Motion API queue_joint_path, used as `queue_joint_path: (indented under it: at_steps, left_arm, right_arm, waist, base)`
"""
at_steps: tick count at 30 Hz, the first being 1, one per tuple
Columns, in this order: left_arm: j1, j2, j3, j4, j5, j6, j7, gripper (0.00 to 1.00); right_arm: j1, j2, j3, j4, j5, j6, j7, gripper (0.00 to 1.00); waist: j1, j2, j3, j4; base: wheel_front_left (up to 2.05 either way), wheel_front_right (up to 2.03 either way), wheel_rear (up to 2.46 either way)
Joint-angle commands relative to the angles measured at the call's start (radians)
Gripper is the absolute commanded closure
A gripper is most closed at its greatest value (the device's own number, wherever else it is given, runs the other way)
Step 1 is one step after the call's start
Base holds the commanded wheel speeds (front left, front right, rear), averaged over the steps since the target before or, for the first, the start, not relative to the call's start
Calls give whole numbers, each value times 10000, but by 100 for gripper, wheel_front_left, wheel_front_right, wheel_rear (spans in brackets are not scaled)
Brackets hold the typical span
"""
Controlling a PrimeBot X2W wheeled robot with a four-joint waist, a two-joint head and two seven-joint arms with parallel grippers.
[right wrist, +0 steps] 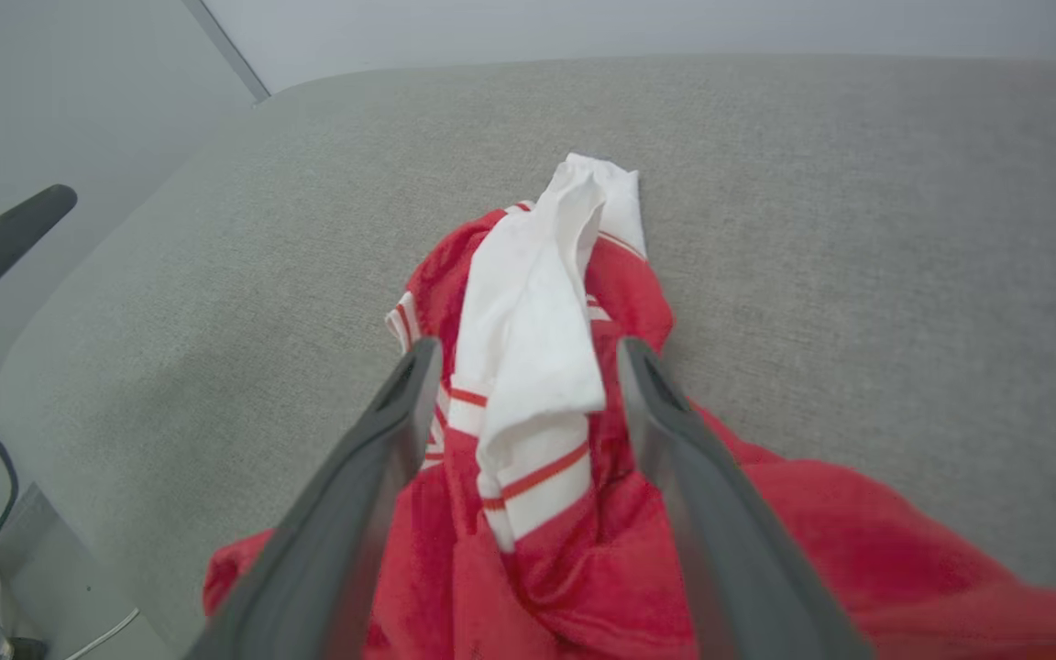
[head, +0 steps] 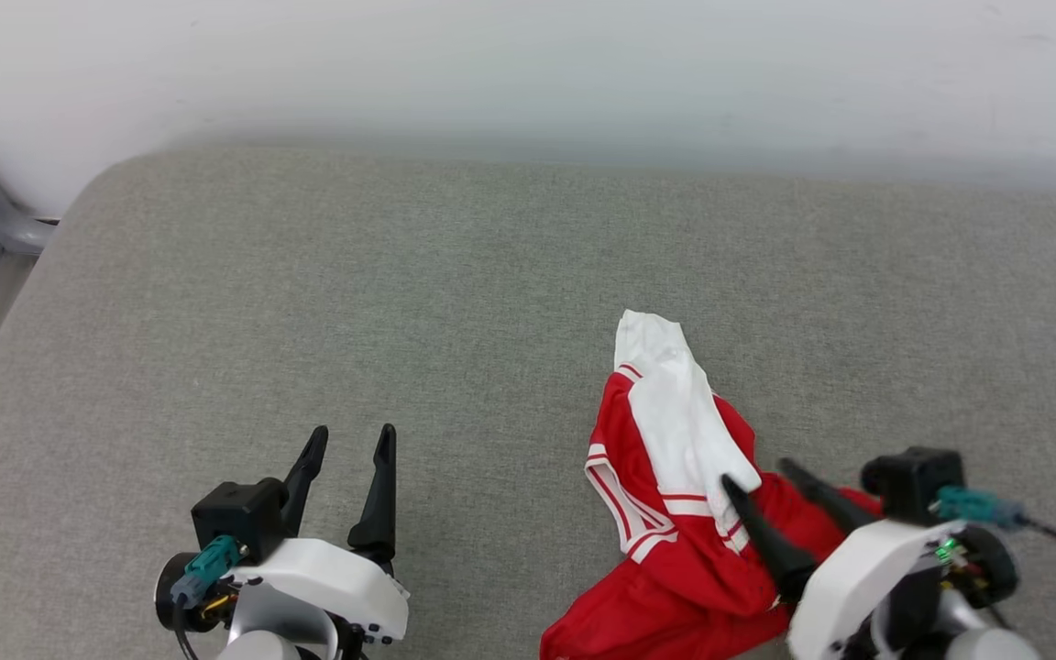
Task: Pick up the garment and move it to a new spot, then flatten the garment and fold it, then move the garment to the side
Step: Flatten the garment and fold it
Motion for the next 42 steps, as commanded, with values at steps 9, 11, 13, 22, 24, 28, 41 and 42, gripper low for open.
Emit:
queue_joint_path:
  at_steps: [9,11,13,22,24,28,41,42]
  left_arm:
    - [-188,-148,-133,10,-10,-121,-27,0]
    - [-267,-196,-124,41,-12,-146,-59,0]
    - [-328,-269,-129,75,-2,-186,-79,0]
    - [-481,-456,33,342,39,-344,-191,0]
    - [-454,-456,88,360,63,-339,-193,0]
    - [-443,-440,152,398,88,-357,-206,0]
    - [-259,-257,224,242,129,-218,-185,0]
    - [-258,-243,226,221,128,-215,-177,0]
  right_arm:
    - [-1458,-1026,-138,686,713,-9,1718,0]
    - [-1858,-1269,92,892,857,-9,2047,0]
    - [-2242,-1394,377,1158,1078,-9,2336,0]
    - [-3678,-1859,1568,2244,1665,-9,2608,100]
    - [-3805,-1930,1564,2215,1734,-9,2474,100]
    - [-4025,-2177,1222,2074,1728,-9,2302,100]
    - [-2556,-2309,-3520,1501,875,-9,1873,100]
    - [-2307,-2194,-4003,1470,840,-9,1846,100]
  waist:
    - [1,0,298,520]
    - [1,0,476,658]
    - [1,0,632,798]
    - [1,0,908,1075]
    - [1,0,910,1013]
    - [1,0,864,824]
    - [1,0,729,19]
    - [1,0,749,-34]
  base:
    - [0,0,0]
    - [0,0,0]
    - [0,0,0]
    - [0,0,0]
    - [0,0,0]
    - [0,0,0]
    - [0,0,0]
    - [0,0,0]
